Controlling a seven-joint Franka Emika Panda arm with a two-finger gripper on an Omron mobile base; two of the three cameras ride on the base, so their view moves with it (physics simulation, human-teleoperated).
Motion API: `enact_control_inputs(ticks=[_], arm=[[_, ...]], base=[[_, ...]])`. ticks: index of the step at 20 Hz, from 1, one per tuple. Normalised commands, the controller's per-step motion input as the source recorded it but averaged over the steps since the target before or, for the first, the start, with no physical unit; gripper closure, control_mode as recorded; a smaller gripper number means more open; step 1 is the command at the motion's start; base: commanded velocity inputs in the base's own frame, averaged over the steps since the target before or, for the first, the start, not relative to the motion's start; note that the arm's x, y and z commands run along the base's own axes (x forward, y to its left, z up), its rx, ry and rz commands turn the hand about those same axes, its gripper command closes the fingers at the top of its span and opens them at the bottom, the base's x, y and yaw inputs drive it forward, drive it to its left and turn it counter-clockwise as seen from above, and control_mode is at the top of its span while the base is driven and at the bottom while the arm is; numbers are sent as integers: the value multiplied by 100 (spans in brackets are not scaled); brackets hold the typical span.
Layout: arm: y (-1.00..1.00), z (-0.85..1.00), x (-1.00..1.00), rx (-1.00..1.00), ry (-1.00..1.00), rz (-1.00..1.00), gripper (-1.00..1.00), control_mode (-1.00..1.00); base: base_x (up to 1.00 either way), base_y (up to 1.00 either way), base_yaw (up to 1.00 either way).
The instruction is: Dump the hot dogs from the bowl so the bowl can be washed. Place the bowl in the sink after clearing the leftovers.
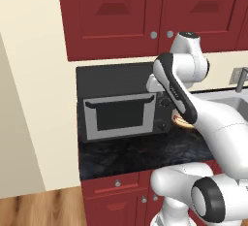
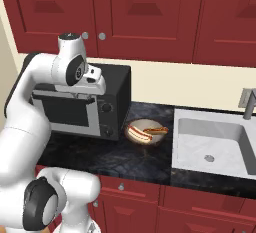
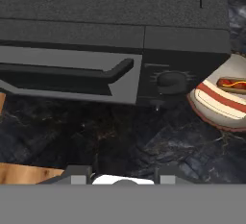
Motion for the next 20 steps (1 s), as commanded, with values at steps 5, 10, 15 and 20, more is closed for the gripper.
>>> enact_control_inputs(ticks=[5, 10, 15, 20], arm=[[-6, -1, -10, 0, 1, -2, -100, -100], [-37, -4, -90, 2, -5, -10, -100, -100], [-98, -8, -84, 9, -3, -28, -100, -100], [-100, -36, -19, 21, 9, -38, -100, -100]], base=[[0, 0, 0], [0, 0, 0], [0, 0, 0], [0, 0, 0]])
